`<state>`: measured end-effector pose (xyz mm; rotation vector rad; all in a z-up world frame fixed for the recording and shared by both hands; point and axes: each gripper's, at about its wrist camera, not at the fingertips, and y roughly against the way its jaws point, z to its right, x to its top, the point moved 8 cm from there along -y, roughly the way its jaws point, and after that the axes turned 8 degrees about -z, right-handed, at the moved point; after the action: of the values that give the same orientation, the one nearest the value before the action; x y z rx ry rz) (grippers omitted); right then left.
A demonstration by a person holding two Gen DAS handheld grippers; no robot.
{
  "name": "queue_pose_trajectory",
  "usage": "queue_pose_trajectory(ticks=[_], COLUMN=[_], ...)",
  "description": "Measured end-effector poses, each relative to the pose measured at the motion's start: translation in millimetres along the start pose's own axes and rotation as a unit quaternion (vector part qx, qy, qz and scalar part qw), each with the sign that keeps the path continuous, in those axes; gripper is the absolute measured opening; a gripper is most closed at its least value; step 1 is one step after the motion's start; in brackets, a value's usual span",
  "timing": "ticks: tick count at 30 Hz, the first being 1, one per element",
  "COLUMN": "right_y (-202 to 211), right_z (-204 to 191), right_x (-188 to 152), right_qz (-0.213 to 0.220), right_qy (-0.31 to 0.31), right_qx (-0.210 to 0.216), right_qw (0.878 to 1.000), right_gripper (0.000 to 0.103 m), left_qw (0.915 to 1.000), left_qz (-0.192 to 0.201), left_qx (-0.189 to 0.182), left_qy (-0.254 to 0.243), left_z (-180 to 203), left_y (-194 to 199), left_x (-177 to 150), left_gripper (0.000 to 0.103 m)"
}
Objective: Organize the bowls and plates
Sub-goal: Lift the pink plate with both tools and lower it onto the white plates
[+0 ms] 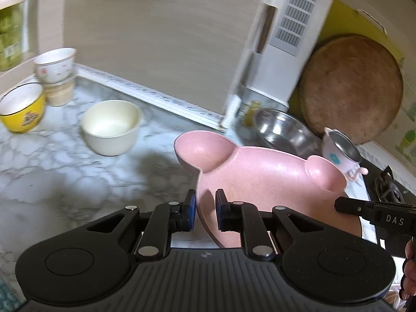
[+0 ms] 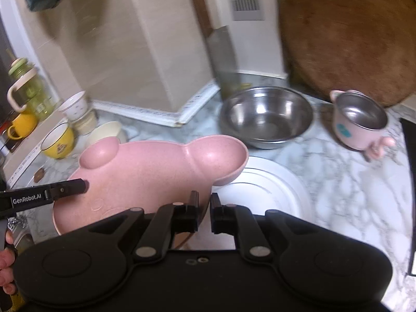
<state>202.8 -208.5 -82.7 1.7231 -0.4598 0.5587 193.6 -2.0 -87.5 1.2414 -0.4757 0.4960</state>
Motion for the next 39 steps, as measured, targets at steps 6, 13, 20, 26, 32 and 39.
queue_pose_trajectory(ticks=[6, 13, 20, 26, 32, 39], right_y=[8, 1, -15, -27, -38, -51], right_z=[37, 75, 98, 107, 113, 115], right_x=[-4, -10, -14, -10, -4, -4], right_qz=[0.004, 0.0, -0.008, -0.011, -0.016, -0.027], right_qy=[-0.015, -0.028, -0.037, -0.039, -0.043, -0.038], right_qx=[-0.016, -0.029, -0.035, -0.03, -0.028, -0.029], right_qw=[1.0, 0.999, 0.999, 0.999, 0.999, 0.998], right_gripper=[0.009, 0.009, 0.009, 0.009, 0.009, 0.009], left_qw=[0.9997, 0.9989, 0.998, 0.9978, 0.9975, 0.9969], left_qz=[-0.01, -0.031, -0.048, -0.046, -0.051, -0.066], left_qx=[-0.007, -0.005, 0.005, 0.017, 0.022, 0.025], left_qy=[-0.021, -0.035, -0.041, -0.044, -0.043, -0.034], left_z=[36, 64, 77, 80, 80, 73], left_y=[-19, -49, -77, -87, -100, -112], left_x=[-3, -10, -16, -12, -8, -10], left_gripper=[0.015, 0.015, 0.015, 0.015, 0.015, 0.015])
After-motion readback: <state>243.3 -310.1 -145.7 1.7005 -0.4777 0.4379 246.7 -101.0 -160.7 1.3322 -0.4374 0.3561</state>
